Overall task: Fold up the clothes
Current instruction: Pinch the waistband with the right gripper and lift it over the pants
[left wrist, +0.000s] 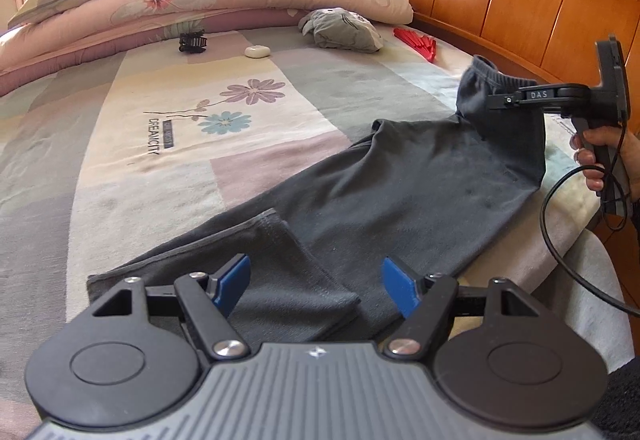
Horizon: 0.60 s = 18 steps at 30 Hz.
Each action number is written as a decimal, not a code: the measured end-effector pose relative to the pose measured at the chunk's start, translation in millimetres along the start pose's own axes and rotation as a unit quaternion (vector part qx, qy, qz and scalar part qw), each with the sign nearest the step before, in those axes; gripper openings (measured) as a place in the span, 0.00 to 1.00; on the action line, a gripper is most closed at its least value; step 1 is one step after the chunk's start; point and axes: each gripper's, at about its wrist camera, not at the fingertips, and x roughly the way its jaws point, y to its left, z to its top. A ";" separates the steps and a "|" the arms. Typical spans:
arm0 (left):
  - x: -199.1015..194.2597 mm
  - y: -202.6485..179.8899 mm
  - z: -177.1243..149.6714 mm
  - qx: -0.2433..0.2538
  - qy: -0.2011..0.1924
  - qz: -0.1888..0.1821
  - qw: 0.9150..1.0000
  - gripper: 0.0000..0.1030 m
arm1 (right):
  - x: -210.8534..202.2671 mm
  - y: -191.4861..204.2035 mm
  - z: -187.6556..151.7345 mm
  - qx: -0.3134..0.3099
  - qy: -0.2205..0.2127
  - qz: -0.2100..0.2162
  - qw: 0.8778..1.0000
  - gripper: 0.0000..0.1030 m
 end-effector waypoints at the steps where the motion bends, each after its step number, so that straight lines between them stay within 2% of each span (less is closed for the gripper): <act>1: -3.0 3.3 -2.3 0.000 -0.001 0.002 1.000 0.71 | 0.4 9.6 0.6 -0.013 0.003 0.001 1.000 0.15; 8: -18.3 26.9 -16.5 -0.013 -0.010 0.014 1.000 0.71 | 0.3 70.5 3.3 -0.102 0.021 -0.002 0.995 0.15; 18: -33.7 53.1 -31.5 -0.036 -0.020 0.019 0.999 0.71 | -5.6 127.0 4.4 -0.157 0.028 0.019 0.987 0.15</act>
